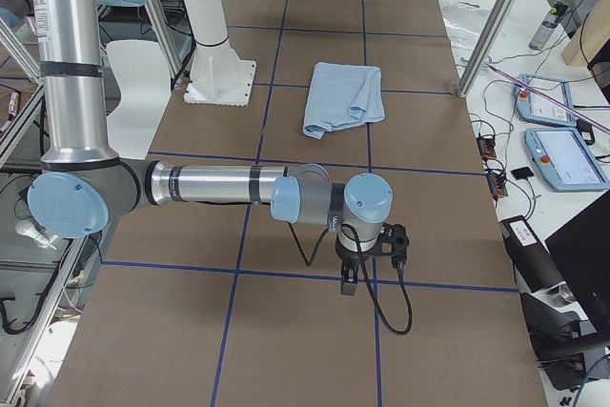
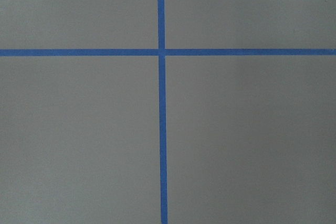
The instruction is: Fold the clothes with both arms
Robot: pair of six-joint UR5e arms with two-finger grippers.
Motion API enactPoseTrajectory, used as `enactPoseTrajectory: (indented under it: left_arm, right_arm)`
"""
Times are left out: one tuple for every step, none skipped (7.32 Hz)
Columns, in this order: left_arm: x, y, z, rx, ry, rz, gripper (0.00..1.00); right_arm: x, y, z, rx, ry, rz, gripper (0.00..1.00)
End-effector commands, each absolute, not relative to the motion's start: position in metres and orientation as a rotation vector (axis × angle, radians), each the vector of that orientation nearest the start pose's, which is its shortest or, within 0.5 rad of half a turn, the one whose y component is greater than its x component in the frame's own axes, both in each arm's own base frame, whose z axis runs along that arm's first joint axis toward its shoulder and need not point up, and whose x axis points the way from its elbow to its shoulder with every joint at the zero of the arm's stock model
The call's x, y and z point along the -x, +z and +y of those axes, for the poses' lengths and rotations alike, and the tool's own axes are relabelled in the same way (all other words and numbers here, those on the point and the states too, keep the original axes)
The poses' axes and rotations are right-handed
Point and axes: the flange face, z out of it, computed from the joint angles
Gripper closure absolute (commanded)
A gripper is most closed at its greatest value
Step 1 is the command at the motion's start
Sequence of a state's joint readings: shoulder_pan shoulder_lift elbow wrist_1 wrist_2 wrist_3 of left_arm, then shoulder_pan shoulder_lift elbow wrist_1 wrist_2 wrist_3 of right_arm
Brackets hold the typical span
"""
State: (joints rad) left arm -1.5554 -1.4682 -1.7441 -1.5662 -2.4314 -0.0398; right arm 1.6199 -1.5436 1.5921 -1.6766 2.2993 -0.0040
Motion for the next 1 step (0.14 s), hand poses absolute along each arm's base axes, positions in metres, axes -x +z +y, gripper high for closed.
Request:
enactPoseTrajectory:
  left_arm:
    - [0.0508,0.6151,-0.4529,-0.04,0.006,0.862,0.0]
  right_arm:
    - [-0.0913,0.6495,-0.4934,0.039,0.067,-0.73,0.0]
